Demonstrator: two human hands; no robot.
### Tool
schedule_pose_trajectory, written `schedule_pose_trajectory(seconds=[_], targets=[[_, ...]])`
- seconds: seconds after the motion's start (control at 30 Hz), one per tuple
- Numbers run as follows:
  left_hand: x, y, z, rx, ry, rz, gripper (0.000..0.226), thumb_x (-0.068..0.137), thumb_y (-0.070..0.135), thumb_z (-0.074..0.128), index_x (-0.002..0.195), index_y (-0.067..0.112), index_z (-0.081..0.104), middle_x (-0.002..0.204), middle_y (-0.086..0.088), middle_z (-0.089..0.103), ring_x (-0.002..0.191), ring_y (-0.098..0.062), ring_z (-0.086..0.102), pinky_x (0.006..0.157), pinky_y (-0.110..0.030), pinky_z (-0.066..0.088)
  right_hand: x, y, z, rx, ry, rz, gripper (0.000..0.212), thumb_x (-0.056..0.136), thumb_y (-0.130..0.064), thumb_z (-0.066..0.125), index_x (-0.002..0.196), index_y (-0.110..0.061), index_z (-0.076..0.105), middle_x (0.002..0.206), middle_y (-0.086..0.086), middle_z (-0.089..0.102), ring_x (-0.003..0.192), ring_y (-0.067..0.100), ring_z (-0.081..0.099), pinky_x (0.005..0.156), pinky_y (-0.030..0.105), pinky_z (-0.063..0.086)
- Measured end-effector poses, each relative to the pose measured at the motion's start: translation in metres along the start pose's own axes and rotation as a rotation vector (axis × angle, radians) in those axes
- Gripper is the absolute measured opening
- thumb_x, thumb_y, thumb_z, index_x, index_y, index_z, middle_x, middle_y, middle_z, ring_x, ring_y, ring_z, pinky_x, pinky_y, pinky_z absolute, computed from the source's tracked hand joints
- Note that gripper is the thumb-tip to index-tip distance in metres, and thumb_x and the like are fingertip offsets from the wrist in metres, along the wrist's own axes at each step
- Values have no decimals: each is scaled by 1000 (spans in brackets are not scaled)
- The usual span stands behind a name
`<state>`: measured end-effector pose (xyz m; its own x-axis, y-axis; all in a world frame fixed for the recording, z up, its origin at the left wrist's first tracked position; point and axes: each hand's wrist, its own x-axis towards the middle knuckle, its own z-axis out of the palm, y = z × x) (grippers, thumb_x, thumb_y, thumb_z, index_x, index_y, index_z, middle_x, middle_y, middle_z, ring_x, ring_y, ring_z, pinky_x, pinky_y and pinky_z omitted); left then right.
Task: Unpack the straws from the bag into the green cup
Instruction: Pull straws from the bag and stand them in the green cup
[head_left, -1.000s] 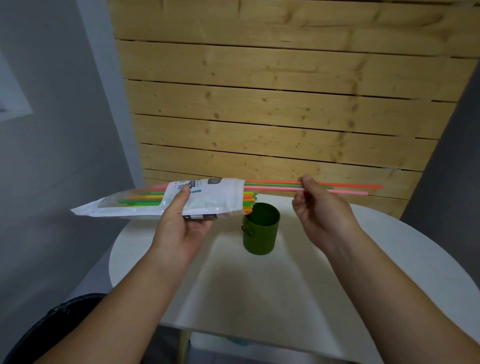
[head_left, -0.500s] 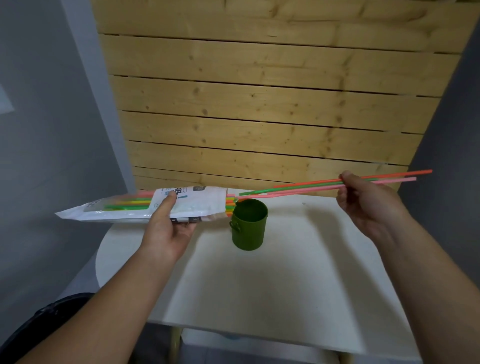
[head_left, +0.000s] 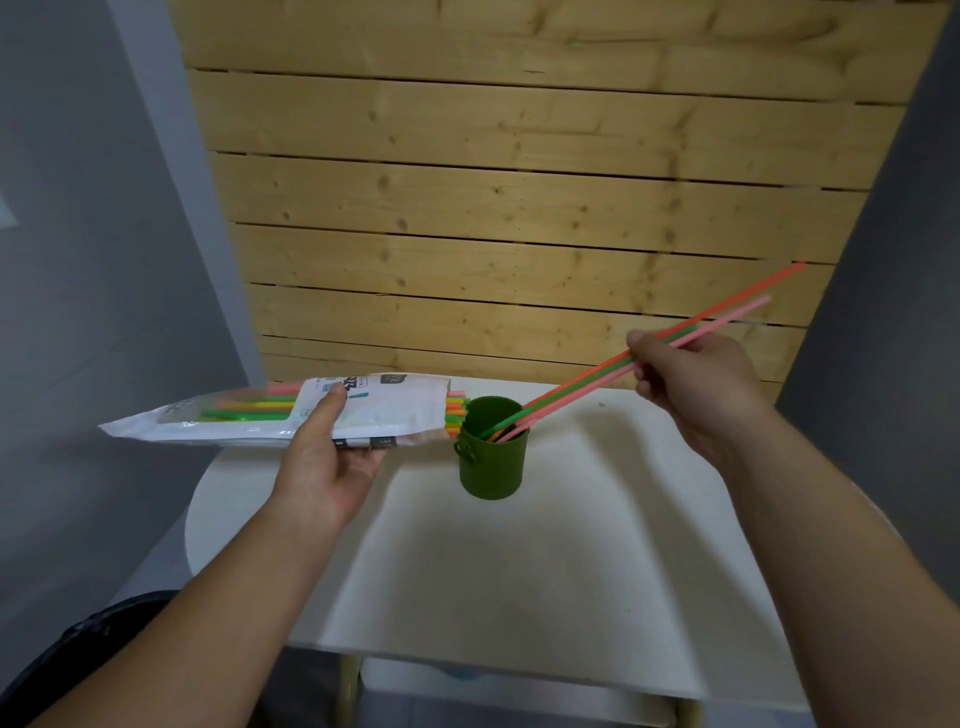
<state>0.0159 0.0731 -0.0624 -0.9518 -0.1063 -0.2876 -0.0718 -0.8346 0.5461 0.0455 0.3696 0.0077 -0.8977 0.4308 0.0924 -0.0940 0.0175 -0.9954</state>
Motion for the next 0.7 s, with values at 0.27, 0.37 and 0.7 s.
schedule_pose_trajectory(seconds=[0.27,0.37,0.7], targets=[[-10,7,0,3,-14,-8,30,91,11,71,119,13,60,96,-10,80,90,-25,78,70,-47,64,-6,15,47,-109,-92,-8,20,90,-21,71,91,-2,69,70,5,60,65,17,55,66,31,51],[-13,8,0,6,-21,-15,32,91,11,71,120,14,59,97,-10,80,89,-25,78,68,-46,64,-6,23,57,-123,-80,1,21,90,-24,71,97,-4,70,76,4,62,69,16,56,68,32,50],[-18,6,3,32,-28,-36,31,90,12,72,118,13,61,98,-10,80,89,-25,78,68,-44,64,-6,52,69,-54,-12,60,39,90,-11,70,126,-4,57,99,6,69,92,20,69,94,44,56]])
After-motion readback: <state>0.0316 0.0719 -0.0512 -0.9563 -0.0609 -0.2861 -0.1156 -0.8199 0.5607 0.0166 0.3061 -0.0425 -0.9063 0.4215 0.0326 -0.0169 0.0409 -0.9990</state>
